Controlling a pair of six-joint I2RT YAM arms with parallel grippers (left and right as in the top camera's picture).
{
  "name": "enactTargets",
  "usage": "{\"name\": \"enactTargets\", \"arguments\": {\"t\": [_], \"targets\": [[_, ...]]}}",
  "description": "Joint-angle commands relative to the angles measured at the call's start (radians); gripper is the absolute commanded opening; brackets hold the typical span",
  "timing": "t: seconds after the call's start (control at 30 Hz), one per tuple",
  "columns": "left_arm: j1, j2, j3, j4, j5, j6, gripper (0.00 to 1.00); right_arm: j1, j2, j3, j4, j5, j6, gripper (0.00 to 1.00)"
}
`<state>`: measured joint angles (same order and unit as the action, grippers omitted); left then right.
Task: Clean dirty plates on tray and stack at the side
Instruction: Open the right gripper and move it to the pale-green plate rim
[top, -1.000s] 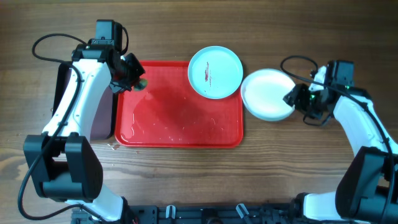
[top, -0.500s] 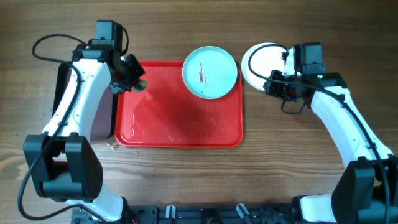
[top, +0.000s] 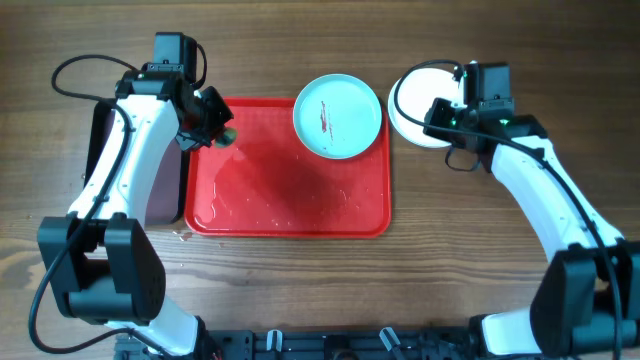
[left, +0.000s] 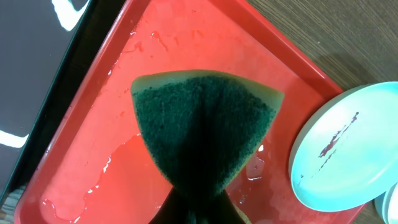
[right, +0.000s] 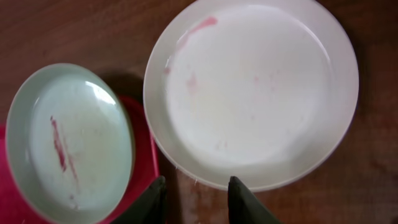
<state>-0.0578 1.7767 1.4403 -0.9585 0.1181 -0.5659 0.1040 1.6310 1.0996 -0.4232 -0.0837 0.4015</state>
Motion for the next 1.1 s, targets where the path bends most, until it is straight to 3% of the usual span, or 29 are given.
{"name": "enactTargets", "arguments": {"t": [0.0,0.33,0.77,1.07], "targets": [[0.004,0.006,-0.008,0.0,0.008,0.012,0.04,-0.001,0.13,0.013,0.068,0.053,0.02,0.33],[0.004,0.006,-0.008,0.0,0.0,0.013,0.04,-0.025,0.248,0.013,0.054,0.042,0.028,0.33],[0.004,0.006,-0.008,0.0,0.0,0.012,0.04,-0.089,0.248,0.013,-0.172,0.043,0.017,0.32],[0.004,0.006,-0.008,0.0,0.0,0.013,0.04,-0.098,0.246,0.013,-0.298,0.043,-0.013,0.26]]}}
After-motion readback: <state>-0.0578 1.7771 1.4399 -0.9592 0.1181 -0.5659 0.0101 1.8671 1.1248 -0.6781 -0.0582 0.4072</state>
